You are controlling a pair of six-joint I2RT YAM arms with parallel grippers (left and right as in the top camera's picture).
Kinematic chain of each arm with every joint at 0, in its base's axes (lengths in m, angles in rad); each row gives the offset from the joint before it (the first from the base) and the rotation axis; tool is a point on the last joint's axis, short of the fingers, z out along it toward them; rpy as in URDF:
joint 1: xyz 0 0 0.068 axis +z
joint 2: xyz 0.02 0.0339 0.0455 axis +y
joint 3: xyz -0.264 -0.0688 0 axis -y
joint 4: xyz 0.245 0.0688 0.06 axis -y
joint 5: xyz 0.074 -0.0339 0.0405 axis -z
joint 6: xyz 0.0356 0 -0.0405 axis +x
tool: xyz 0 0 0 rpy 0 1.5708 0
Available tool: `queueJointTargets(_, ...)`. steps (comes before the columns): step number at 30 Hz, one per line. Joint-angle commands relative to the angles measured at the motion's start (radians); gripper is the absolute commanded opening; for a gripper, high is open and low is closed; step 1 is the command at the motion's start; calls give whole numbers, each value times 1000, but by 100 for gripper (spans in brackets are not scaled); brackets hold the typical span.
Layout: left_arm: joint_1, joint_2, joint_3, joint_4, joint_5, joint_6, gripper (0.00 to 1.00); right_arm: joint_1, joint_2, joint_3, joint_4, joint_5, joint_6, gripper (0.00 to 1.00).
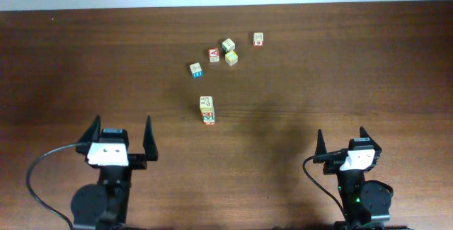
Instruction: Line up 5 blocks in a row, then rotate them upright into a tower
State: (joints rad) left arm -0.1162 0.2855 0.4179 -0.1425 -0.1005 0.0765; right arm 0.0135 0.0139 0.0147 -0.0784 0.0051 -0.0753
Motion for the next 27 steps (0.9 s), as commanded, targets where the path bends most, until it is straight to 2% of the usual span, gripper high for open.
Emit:
queueJointTargets(1, 3, -76, -108, 122, 18, 31, 99, -7, -11, -9, 0, -5, 4, 99)
queueJointTargets(5, 3, -163, -256, 299, 17, 31, 99, -7, -11, -9, 0, -5, 4, 99)
queueJointTargets(12, 3, -281, -408, 348, 14, 31, 99, -7, -11, -9, 0, -5, 4, 99)
queueJointTargets(17, 3, -281, -410, 257, 11, 83, 99, -7, -11, -9, 0, -5, 4, 99)
queueJointTargets(23, 3, -281, -410, 66, -18, 82, 99, -7, -11, -9, 0, -5, 4, 99)
queueJointTargets(27, 1, -281, -410, 70, -8, 83, 99, -7, -11, -9, 0, -5, 4, 98)
